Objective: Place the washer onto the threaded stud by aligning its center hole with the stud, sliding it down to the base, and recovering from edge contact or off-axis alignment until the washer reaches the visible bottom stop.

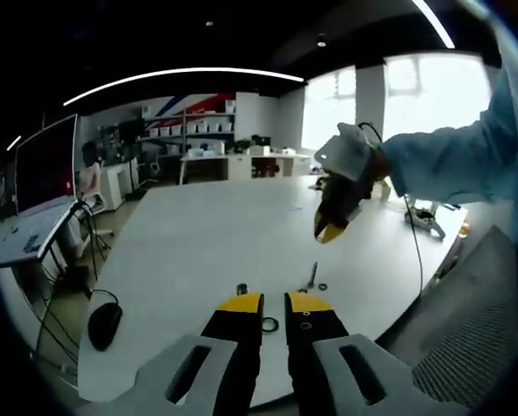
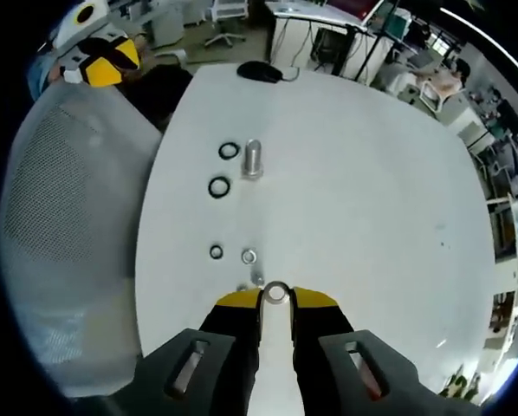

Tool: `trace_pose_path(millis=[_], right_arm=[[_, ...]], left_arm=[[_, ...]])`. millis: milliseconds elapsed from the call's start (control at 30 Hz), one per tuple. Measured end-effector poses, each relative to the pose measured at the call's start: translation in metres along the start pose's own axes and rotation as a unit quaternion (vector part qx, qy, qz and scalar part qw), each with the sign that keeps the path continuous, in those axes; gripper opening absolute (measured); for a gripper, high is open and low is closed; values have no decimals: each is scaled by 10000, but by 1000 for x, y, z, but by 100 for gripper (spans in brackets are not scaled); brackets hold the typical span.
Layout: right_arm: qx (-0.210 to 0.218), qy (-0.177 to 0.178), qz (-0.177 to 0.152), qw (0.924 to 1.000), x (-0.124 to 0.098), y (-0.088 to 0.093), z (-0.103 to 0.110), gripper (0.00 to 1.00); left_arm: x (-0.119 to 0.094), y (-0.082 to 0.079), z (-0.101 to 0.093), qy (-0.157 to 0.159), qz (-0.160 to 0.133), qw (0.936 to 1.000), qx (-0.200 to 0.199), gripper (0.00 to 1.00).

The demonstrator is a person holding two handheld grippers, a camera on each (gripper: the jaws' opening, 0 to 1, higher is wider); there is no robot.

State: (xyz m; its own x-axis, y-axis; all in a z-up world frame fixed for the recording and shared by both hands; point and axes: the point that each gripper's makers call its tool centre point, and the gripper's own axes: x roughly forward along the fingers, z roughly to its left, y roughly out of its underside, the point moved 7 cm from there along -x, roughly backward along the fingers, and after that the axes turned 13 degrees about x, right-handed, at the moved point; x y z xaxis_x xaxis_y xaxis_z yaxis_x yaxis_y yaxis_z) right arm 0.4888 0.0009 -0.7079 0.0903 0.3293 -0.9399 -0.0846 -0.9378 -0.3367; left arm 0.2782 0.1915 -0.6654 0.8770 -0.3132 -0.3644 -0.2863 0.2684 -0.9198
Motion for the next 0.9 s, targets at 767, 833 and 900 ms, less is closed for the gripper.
trace_pose_path(millis=[767,833,900], right_arm=[[-93,-280,282,9992,33,5,7,14],[-116,-295,311,9990,35,6,8,14],[-102,-338,321,9989,37,7,8,14]], left_arm=[[1,1,0,-19,58,10000,-30,7],[1,1,0,-19,69,10000,-33,7],[1,2,0,-19,76,10000,-33,7]])
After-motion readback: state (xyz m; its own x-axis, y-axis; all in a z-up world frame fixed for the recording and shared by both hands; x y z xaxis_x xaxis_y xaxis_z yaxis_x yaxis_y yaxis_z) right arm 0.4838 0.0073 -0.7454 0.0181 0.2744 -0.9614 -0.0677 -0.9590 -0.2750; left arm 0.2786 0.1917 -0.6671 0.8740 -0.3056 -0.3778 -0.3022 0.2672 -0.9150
